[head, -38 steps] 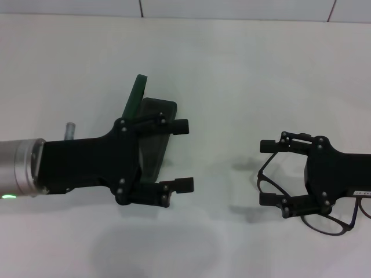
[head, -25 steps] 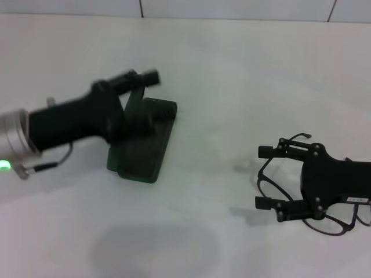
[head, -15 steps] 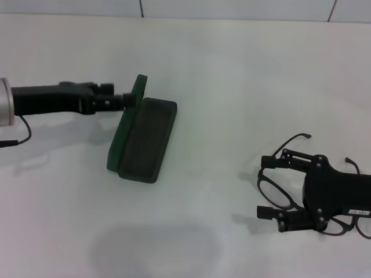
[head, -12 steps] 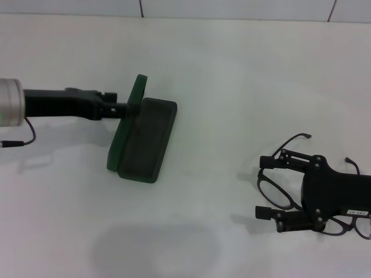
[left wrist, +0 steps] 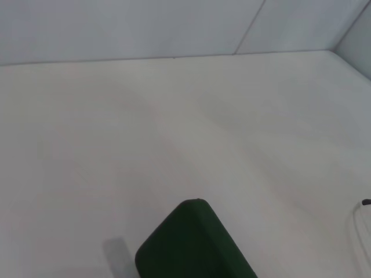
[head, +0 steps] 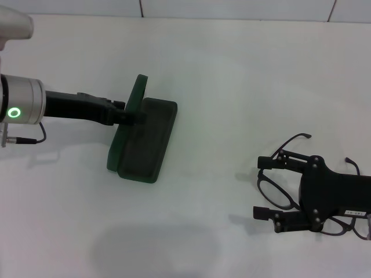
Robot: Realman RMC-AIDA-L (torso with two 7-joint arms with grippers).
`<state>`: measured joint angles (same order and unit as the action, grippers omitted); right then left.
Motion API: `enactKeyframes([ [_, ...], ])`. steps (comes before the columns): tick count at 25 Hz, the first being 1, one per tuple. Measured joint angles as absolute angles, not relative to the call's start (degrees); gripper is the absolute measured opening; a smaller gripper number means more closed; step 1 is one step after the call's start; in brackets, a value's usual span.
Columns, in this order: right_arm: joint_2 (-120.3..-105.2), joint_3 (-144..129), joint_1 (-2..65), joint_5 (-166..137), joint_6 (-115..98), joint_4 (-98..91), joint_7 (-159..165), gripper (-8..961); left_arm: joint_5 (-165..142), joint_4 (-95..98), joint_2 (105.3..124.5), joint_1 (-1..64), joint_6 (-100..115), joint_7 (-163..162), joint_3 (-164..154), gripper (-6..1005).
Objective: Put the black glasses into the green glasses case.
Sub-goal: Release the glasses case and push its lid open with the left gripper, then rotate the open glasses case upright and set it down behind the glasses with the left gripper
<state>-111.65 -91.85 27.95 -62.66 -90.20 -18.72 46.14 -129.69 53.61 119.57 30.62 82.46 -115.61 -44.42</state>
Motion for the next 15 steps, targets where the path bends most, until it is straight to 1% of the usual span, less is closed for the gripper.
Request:
enactKeyframes([
  [2, -111.64, -91.84, 27.94, -62.67, -90.19, -18.72, 46.01, 873, -129.72, 53.64, 119.53, 30.70, 82.30, -115.66, -44.41, 754],
  [9, -111.62, -91.84, 27.98, -62.67, -90.14, -18.72, 45.43, 873, -130.47, 53.39, 119.27, 31.52, 82.20, -115.74, -44.37, 586],
  [15, -111.62, -91.88, 28.13, -62.67, -89.72, -18.72, 45.28, 873, -133.93, 53.26, 119.48, 32.77, 81.10, -116.75, -44.38, 455],
])
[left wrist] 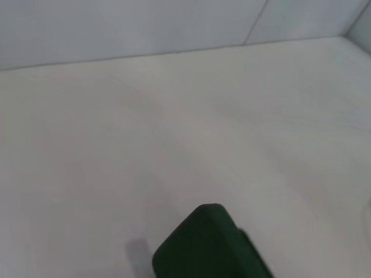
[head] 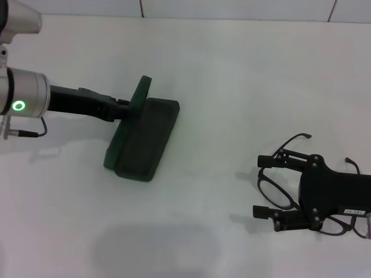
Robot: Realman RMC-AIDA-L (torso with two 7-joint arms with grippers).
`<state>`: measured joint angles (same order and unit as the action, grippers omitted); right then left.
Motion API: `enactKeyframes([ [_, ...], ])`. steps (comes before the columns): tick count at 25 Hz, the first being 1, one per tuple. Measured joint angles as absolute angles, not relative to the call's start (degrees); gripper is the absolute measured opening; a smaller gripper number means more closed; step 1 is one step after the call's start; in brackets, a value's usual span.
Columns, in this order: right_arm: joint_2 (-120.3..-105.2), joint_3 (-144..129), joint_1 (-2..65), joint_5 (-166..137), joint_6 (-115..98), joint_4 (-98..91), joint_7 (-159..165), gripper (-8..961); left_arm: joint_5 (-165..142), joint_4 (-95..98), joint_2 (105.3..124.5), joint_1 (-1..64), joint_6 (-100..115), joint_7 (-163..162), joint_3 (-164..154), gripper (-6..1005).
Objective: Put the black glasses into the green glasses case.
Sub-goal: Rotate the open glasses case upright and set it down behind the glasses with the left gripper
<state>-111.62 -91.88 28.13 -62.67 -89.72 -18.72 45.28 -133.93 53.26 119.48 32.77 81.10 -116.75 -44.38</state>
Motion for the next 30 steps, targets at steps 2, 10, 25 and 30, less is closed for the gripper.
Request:
enactKeyframes([
  [2, -111.65, -91.91, 28.13, -62.67, -89.68, -18.72, 44.83, 873, -135.11, 53.27, 119.50, 33.13, 80.66, -117.17, -44.51, 416],
  [10, -112.17, -91.84, 27.88, -62.67, -89.14, -18.71, 44.04, 873, -136.01, 53.50, 119.29, 33.55, 80.41, -116.68, -45.21, 356],
  [25, -112.97, -92.12, 28.15, -62.69, -88.33, -18.78, 43.99, 872, -134.97, 54.26, 118.92, 34.51, 81.08, -114.34, -45.88, 219],
  [30, -113.78, -92.17, 28.27, -64.39, -88.33, -19.30, 43.92, 872, -130.86, 55.19, 119.23, 34.98, 80.41, -103.39, -45.88, 236],
])
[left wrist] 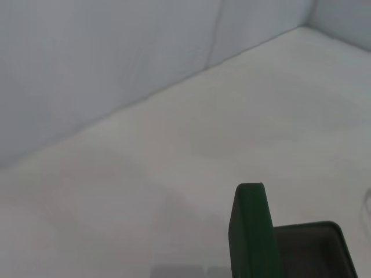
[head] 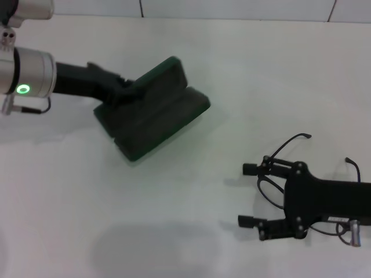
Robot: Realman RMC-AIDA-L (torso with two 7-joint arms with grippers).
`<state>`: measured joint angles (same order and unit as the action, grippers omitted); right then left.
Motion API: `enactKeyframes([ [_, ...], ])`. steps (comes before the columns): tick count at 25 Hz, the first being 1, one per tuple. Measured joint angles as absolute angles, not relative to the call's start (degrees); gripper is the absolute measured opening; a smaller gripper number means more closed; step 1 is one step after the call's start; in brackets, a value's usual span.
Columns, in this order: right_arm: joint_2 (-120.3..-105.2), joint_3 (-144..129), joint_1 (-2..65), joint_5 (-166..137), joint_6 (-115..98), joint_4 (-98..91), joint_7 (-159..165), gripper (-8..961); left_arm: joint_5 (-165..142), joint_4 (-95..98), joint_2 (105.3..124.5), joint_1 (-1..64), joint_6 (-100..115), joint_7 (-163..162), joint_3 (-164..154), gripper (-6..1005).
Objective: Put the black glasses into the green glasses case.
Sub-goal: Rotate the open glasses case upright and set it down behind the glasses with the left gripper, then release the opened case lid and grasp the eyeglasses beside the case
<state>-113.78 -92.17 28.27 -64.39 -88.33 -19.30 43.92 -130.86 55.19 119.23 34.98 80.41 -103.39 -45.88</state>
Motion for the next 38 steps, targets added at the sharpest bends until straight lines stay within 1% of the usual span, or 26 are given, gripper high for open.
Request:
enactKeyframes([
  [4, -114.39, -92.19, 28.21, -64.95, -88.30, -19.33, 43.82, 872, -127.43, 53.78, 119.58, 36.05, 78.08, -90.47, -47.84, 249],
  [10, -114.93, -91.99, 27.65, -64.96, -88.14, -19.08, 43.17, 873, -119.64, 51.20, 119.66, 36.78, 71.63, -73.33, -61.56, 270],
  [13, -115.21, -91.96, 27.65, -64.96, -87.70, -18.89, 43.16, 873, -118.94, 50.05, 119.67, 38.45, 68.49, -72.95, -66.59, 280],
  [18, -115.39, -92.00, 26.88, -64.95, -86.94, -19.19, 43.14, 872, -119.46, 44.13, 119.69, 43.62, 66.18, -73.08, -67.95, 297],
  [24, -115.40, -91.93, 26.67, -64.93, -86.83, -19.11, 42.66, 871, -124.52, 44.29, 119.71, 45.17, 65.35, -76.70, -71.48, 317],
  [29, -115.40, -91.93, 26.52, -64.85, -86.83, -19.19, 42.58, 871, -128.92, 48.64, 119.84, 44.16, 63.15, -84.14, -75.56, 334],
  [32, -115.40, -91.93, 26.47, -64.74, -86.83, -19.28, 42.54, 870, -123.48, 50.85, 119.71, 41.92, 63.17, -83.36, -75.48, 344],
  [38, -115.40, -91.87, 26.45, -64.52, -86.84, -19.35, 42.53, 869, -106.58, 52.22, 119.44, 36.18, 68.32, -75.22, -72.06, 521],
])
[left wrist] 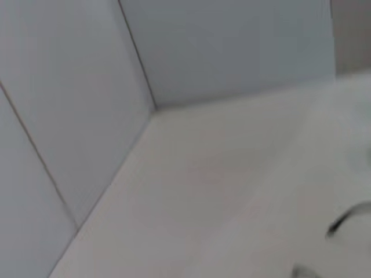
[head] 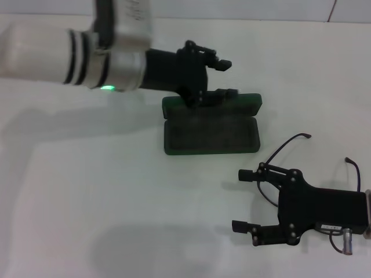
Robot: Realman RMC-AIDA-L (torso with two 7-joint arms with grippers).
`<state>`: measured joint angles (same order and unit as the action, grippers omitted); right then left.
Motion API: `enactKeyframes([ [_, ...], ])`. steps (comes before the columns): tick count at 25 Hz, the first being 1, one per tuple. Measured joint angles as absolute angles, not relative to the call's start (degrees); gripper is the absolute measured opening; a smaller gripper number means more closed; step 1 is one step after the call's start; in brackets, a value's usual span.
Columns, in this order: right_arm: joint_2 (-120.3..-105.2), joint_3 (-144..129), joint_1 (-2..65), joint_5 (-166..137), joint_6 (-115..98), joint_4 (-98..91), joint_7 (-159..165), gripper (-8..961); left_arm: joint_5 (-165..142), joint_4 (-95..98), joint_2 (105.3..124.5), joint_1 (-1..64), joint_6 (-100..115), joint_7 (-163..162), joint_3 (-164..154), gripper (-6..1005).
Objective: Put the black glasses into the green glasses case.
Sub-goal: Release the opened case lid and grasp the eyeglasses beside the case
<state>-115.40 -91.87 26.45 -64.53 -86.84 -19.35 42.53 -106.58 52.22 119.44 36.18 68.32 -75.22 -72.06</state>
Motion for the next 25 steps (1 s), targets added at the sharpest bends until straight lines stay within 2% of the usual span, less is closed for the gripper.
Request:
enactKeyframes([
  [5, -115.31, -89.39, 26.62, -64.01, -86.51, -20.15, 44.28, 869, -94.65, 45.36, 119.44, 31.80, 79.20, -70.46, -63.99, 521],
  [12, -112.20, -88.01, 26.26, -75.05, -82.15, -37.95, 66.52, 868, -85.46, 33.58, 119.27, 26.73, 86.96, -62.79, -56.07, 520],
  [14, -111.87, -87.74, 25.98, -81.90, -81.22, -45.11, 74.36, 846, -85.33, 31.97, 119.27, 26.18, 86.88, -62.38, -55.35, 520],
  [17, -112.25, -86.63, 25.47, -94.14, -81.17, -55.59, 87.31, 813, -85.36, 29.73, 119.08, 25.78, 86.65, -62.61, -54.50, 520],
  [22, -114.69, -85.78, 25.96, -114.05, -85.17, -70.90, 107.19, 759, -85.71, 27.52, 118.89, 25.64, 86.58, -61.95, -54.01, 520],
  [25, -115.37, -85.80, 27.35, -119.96, -88.47, -75.95, 114.23, 745, -85.91, 27.32, 118.87, 25.71, 86.58, -61.77, -53.99, 520],
])
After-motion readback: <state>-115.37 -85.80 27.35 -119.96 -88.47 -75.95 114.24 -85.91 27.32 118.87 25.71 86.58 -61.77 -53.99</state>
